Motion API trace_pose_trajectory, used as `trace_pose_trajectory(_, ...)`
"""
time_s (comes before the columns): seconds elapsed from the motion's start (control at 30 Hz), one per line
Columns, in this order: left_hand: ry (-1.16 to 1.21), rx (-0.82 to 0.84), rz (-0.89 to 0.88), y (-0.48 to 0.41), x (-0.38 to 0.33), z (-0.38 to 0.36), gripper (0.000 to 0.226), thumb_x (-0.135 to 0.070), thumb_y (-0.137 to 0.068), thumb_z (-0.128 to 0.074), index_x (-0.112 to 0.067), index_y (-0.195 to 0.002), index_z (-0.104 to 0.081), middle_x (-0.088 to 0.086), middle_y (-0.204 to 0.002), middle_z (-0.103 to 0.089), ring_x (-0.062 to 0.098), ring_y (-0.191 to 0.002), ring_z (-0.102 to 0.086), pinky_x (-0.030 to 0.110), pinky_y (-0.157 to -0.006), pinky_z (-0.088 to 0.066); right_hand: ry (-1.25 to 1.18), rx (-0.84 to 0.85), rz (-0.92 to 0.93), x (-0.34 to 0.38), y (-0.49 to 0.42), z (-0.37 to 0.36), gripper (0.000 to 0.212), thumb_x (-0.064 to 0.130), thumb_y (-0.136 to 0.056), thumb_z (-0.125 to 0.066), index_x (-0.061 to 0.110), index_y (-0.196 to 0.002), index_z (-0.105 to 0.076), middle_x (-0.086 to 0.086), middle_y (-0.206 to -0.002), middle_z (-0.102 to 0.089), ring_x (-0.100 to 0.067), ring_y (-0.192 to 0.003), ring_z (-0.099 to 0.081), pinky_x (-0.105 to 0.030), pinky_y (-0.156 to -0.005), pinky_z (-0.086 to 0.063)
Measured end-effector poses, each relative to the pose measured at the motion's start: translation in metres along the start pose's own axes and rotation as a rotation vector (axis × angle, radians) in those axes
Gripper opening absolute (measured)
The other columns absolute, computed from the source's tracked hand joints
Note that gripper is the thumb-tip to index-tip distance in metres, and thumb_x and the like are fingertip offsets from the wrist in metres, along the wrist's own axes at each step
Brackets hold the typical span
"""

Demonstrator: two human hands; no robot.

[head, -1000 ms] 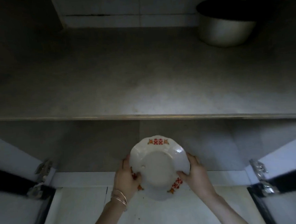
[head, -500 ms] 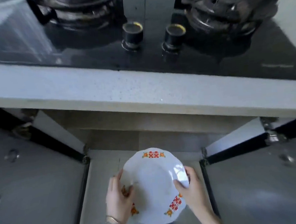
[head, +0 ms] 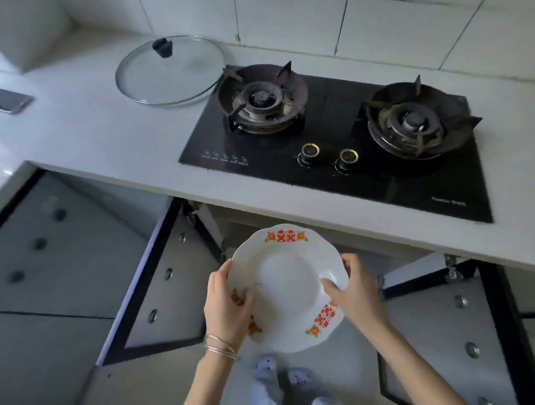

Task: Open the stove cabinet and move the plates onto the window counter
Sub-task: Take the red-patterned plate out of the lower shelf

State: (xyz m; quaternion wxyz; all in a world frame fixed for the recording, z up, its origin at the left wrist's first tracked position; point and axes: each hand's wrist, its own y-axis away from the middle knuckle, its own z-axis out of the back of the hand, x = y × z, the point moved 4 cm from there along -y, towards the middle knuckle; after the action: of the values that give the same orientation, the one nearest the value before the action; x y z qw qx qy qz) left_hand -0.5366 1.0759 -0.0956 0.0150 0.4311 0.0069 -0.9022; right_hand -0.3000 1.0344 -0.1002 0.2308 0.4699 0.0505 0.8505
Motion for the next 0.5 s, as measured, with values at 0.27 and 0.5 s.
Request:
trace_pose_trajectory(0.27, -0.013, -0.345, 0.162, 0.053, -0.001, 0.093, 0.060, 0.001, -0.069, -0.067, -0.006, -0.126, -0.048, 0.001, -0.110, -0.052, 0.003, -0.093, -0.046, 0.004, -0.079, -0.032, 0.063, 0.281, 0.218, 0.084, 0.010, -0.038, 0.045, 0.018, -0.079, -0.073, 0.019, -0.113, -0.044, -0.001, -0.106, -0.056, -0.011, -0.086, -0.061, -0.023, -0.056, -0.057)
trace_pose_trajectory(0.5, -0.012, -0.657, 0.358, 0.131, 0.045, 0.176, 0.057, -0.009, -0.068, -0.064, -0.004, -0.123, -0.051, 0.003, -0.109, -0.055, 0.001, -0.094, -0.045, -0.001, -0.083, -0.028, 0.116, 0.594, 0.480, 0.162, 0.061, -0.122, 0.044, 0.020, -0.078, -0.073, 0.026, -0.108, -0.041, 0.012, -0.093, -0.053, -0.007, -0.081, -0.059, -0.016, -0.051, -0.050)
